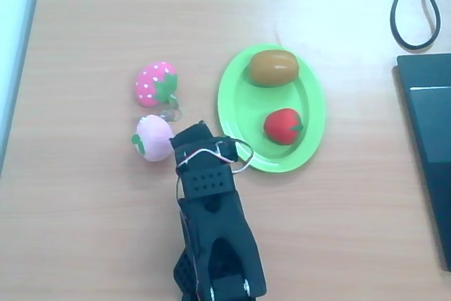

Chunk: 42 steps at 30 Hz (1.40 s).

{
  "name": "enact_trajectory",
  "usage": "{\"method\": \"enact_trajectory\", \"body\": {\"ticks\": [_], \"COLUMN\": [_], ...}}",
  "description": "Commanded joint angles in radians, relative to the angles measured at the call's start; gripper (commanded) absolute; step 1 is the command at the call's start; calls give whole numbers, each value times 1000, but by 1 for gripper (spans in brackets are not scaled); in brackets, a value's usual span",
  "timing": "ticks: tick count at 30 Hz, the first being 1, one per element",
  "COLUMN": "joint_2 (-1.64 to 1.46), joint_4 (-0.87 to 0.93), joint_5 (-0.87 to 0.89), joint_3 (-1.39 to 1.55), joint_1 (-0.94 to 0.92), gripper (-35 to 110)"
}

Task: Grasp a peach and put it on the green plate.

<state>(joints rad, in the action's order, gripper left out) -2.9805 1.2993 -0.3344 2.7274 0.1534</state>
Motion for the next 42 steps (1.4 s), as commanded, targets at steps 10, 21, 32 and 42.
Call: {"method": "enact_trajectory", "body": {"ticks": [10, 21, 32, 42], "joint_2": [32, 224, 324, 457], "joint_4": [20, -74, -118, -196], "joint_5": [-245, -288, -348, -347], "joint_3": [-57, -126, -163, -150], "joint_1": [21, 94, 126, 126], "gripper": [39, 41, 47, 49]}}
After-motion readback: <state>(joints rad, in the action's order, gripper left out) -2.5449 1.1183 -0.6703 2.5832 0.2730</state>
